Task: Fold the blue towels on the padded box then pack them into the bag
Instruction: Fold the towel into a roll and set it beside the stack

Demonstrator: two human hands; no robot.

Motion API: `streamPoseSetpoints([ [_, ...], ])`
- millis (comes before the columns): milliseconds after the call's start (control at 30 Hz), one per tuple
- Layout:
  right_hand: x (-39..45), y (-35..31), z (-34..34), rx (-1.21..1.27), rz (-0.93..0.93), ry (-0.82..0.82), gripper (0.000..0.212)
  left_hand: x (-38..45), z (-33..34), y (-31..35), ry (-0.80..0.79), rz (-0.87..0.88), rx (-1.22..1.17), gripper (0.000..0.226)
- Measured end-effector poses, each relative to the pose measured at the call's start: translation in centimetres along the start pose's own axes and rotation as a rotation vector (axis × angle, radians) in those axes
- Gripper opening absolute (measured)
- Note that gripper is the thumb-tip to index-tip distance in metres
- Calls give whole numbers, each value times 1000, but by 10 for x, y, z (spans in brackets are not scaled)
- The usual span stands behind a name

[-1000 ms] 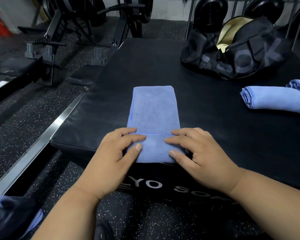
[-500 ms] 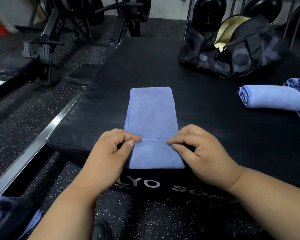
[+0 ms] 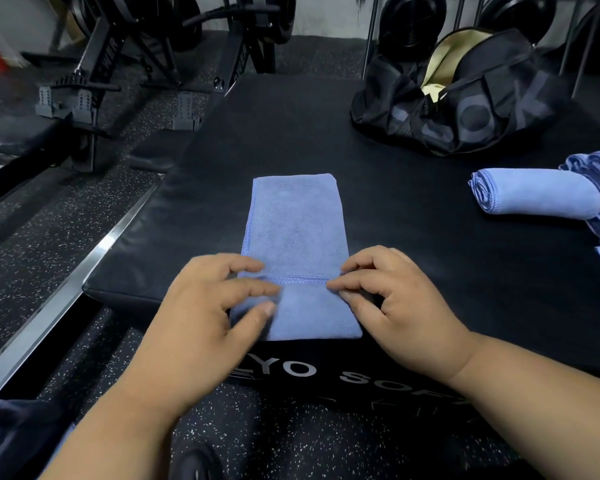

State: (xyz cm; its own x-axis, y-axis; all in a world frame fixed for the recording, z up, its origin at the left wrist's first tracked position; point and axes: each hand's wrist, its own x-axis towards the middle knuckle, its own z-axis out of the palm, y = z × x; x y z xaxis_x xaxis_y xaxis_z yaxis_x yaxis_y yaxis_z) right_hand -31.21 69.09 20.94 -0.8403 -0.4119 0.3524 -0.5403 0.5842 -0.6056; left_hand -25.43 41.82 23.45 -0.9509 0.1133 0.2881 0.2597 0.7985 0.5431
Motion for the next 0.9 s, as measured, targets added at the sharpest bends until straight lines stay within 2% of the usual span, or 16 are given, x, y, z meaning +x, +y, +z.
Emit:
streamPoseSetpoints([
  [67, -3, 0, -2, -83, -138, 34, 23, -3, 1, -2, -119, 30, -4, 43],
  [167, -7, -1, -5, -183, -309, -70, 39, -6, 4, -7, -208, 22, 36, 71],
  [267, -9, 2, -5, -244, -308, -194, 64, -6, 0, -10, -309, -24, 26, 89],
  [367, -8, 5, -4, -257, -287, -235, 73, -6, -1, -13, -358, -45, 29, 94],
  [500, -3, 8, 0, -195, -274, -198, 57, -5, 2, -14, -294, -27, 69, 86],
  [600, 0, 7, 0, -109, -246, -144, 43, -7, 0, -12, -207, -36, 6, 66],
  [767, -1, 3, -8, 88, -30, -89, 32, -9, -16, -2, -93, -134, -236, 30],
  [900, -2, 0, -7, 240, 121, -19, 35, -8, -17, 6, -128, -223, -385, 13],
])
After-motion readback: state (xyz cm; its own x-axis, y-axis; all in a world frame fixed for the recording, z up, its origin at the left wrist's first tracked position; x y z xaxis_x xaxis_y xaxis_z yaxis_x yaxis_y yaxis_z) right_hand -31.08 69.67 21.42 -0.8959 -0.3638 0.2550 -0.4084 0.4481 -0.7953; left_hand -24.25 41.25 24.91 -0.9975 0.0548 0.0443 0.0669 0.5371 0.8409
